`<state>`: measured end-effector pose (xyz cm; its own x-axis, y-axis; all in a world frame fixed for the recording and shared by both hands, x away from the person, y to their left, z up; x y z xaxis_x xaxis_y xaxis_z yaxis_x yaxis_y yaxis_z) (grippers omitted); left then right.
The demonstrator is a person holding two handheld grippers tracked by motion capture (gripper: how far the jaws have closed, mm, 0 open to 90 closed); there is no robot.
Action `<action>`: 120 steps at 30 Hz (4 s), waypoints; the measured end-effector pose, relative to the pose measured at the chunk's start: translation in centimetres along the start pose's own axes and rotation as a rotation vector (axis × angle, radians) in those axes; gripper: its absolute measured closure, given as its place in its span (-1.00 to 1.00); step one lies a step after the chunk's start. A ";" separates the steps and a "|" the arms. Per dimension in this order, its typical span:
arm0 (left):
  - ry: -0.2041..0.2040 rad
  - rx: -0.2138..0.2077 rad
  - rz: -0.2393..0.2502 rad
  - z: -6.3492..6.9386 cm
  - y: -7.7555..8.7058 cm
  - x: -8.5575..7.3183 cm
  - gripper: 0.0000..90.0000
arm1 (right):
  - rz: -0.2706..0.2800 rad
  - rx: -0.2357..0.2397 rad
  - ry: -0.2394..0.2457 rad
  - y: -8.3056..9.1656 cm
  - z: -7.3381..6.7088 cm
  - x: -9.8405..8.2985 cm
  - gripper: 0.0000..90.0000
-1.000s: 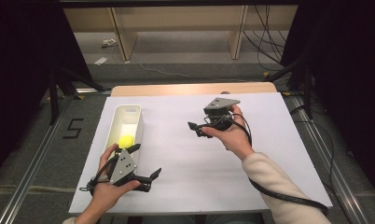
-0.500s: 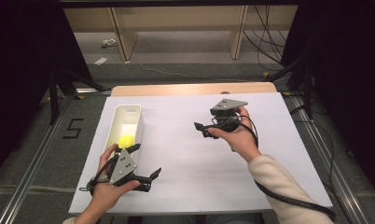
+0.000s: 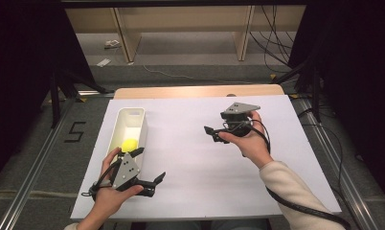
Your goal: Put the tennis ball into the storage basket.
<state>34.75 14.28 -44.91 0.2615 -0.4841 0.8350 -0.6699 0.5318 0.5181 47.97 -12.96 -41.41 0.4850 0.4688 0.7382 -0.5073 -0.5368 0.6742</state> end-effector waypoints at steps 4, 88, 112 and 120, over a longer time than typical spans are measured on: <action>0.001 -0.001 0.001 0.0 0.0 0.0 -1.00 | -0.003 -0.003 -0.005 0.2 0.2 -0.3 -0.63; 0.005 0.009 0.003 -0.1 0.1 0.0 -1.00 | -0.013 -0.081 -0.109 5.5 3.8 -7.5 -0.63; 0.004 0.012 0.001 -0.1 0.1 0.0 -1.00 | -0.018 -0.090 -0.138 6.6 4.0 -10.0 -0.63; 0.005 0.012 0.001 -0.1 0.1 0.0 -1.00 | -0.024 -0.088 -0.150 6.8 4.0 -11.0 -0.63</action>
<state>34.77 14.44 -44.84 0.2641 -0.4802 0.8364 -0.6787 0.5237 0.5149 42.05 -24.60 -44.97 0.5954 0.3671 0.7147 -0.5515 -0.4602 0.6958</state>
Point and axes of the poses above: each handheld gripper's, and its own axes: y roughly backward along the jaws, x roughly out of its top, z roughly to its right, the point moved 5 cm from there along -y, roughly forward along the jaws, and after that the axes turned 13 degrees about -z, right-handed, at the moved point
